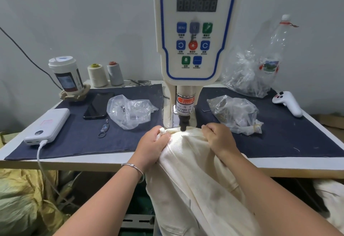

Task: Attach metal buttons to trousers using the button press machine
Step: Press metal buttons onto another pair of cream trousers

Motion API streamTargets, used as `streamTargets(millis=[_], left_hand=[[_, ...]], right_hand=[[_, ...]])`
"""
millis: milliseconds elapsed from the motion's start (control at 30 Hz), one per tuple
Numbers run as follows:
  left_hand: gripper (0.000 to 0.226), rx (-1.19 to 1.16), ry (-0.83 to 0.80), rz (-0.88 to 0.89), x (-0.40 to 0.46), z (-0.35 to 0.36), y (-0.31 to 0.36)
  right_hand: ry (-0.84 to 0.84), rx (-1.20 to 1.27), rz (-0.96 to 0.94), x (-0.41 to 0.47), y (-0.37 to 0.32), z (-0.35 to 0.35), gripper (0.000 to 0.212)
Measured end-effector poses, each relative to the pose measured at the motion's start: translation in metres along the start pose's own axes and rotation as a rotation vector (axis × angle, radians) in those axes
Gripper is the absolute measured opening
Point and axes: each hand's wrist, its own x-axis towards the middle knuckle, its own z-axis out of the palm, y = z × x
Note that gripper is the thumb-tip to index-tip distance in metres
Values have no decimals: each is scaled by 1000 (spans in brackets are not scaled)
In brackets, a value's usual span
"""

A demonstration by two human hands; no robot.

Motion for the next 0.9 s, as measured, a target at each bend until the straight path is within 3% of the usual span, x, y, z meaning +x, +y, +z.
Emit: streamTargets(millis=[500, 733, 800, 900], left_hand=[[26, -29, 7, 2, -5, 0, 6], [22, -56, 158, 78, -12, -2, 13], [23, -122, 177, 98, -17, -9, 18], [25, -178, 108, 89, -26, -21, 23]], right_hand=[[-7, 3, 17, -4, -4, -2, 49], [-6, 125, -11, -3, -37, -17, 51], [-31, 171, 43, -3, -50, -23, 52], [-199, 146, 306, -7, -61, -37, 42]])
